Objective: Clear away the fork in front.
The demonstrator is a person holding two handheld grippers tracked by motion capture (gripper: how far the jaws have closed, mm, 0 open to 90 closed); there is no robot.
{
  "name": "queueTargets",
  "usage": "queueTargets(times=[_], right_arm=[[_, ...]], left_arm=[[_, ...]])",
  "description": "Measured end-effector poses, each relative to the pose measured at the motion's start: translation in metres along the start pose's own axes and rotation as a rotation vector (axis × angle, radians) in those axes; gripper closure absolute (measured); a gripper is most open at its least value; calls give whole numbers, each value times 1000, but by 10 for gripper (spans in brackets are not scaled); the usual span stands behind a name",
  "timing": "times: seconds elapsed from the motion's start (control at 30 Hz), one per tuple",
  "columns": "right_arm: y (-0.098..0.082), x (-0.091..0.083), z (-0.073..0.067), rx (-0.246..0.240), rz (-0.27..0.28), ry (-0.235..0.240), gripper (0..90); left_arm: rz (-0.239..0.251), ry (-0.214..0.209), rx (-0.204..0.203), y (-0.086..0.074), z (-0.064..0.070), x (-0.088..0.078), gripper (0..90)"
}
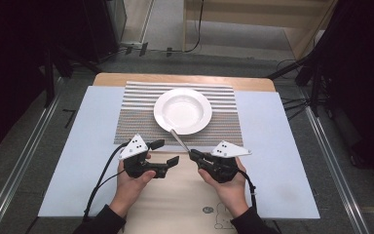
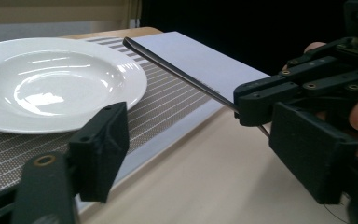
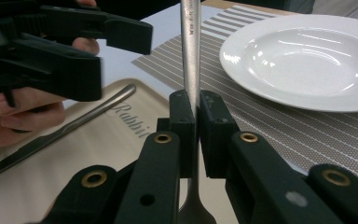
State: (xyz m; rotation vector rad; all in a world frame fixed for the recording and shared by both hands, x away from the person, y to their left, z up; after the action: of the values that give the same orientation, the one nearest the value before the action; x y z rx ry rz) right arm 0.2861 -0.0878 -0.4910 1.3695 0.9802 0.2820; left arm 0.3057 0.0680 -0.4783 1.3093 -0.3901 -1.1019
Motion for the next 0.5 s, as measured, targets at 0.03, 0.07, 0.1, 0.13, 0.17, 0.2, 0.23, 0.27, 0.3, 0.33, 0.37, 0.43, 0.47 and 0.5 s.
queueTargets(times=[0.03,0.07,0.1,0.13,0.17,0.2,0.23,0.27,0.3,0.33,0.37,0.43,0.47,0.5], right_arm=[[0,1,-1,-3,0,4,834],[0,1,-3,-6,0,10,834],[0,2,-4,-12,-1,8,833],[1,2,-5,-10,0,11,833],[1,2,-6,-12,0,15,834],[1,3,-7,-15,-1,15,833],[1,3,-8,-15,2,15,834],[1,3,-8,-19,4,17,833],[1,3,-9,-20,2,17,833],[2,3,-9,-24,3,16,833],[2,3,-10,-24,5,17,834],[2,3,-12,-26,6,18,834],[3,4,-13,-27,9,21,833],[3,4,-14,-28,9,22,833]], left_arm=[[4,-2,-10,0,0,0,225],[7,1,-16,1,0,0,244],[6,3,-21,1,0,0,260],[9,5,-28,1,0,1,272],[13,11,-31,1,0,0,303],[17,16,-34,2,0,0,332],[18,16,-40,2,0,0,348],[18,13,-45,2,1,1,369],[19,10,-49,2,1,1,383],[19,4,-55,2,1,1,392],[18,3,-60,2,2,1,415],[15,-2,-64,1,3,2,436],[14,-3,-68,1,3,2,449],[14,-2,-70,1,3,2,453]])
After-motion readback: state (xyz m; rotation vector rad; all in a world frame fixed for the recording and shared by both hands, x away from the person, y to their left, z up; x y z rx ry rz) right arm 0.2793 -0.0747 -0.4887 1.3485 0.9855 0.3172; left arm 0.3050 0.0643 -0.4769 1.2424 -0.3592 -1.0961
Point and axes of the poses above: each handheld gripper's, and its own axes: x roughly forward along the jaws, y roughly out of its top, z roughly to its right, the point moved 7 cm from there along x, roughly forward along the jaws, and after that the axes turned 5 degrees about -x, right-handed, at the moved point
